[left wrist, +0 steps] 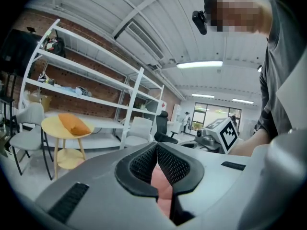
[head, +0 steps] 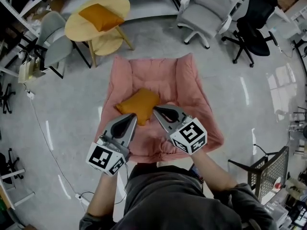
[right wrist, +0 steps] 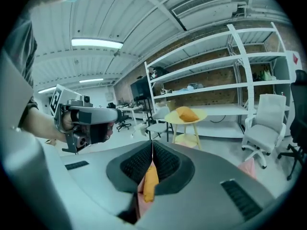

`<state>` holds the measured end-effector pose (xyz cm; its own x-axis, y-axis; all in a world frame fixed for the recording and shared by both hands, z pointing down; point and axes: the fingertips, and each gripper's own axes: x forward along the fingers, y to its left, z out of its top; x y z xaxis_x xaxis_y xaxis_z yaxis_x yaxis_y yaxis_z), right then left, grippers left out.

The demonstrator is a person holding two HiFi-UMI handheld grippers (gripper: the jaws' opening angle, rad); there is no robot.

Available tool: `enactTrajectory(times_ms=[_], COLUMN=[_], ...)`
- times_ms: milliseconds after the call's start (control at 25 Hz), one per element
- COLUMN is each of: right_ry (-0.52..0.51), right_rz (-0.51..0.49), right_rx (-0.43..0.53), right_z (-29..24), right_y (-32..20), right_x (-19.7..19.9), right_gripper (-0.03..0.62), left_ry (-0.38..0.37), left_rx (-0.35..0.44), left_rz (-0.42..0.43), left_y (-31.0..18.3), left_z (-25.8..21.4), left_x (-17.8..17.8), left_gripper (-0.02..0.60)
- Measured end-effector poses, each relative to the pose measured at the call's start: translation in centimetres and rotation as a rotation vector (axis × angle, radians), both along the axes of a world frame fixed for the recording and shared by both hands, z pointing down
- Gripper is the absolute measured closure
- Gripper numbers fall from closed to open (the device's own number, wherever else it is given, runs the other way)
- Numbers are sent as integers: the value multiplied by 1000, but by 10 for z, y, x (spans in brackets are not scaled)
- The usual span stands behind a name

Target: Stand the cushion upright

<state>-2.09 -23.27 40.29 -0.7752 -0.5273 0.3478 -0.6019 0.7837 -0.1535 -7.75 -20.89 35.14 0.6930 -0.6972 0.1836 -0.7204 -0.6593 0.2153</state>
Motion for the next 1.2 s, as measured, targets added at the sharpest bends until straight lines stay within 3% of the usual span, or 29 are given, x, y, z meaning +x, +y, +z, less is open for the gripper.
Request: enactTrajectory(times_ms=[1200], right_ry=[6], right_rz=[44], right_rx=[2], right_z=[1], right_y=[-26], right_x=[11], right_gripper=[580], left_ry=[-4], left_rx=[-29], left_rz=[21], left_y=[-20], left_z=[10], left_x=[9], left_gripper=[570])
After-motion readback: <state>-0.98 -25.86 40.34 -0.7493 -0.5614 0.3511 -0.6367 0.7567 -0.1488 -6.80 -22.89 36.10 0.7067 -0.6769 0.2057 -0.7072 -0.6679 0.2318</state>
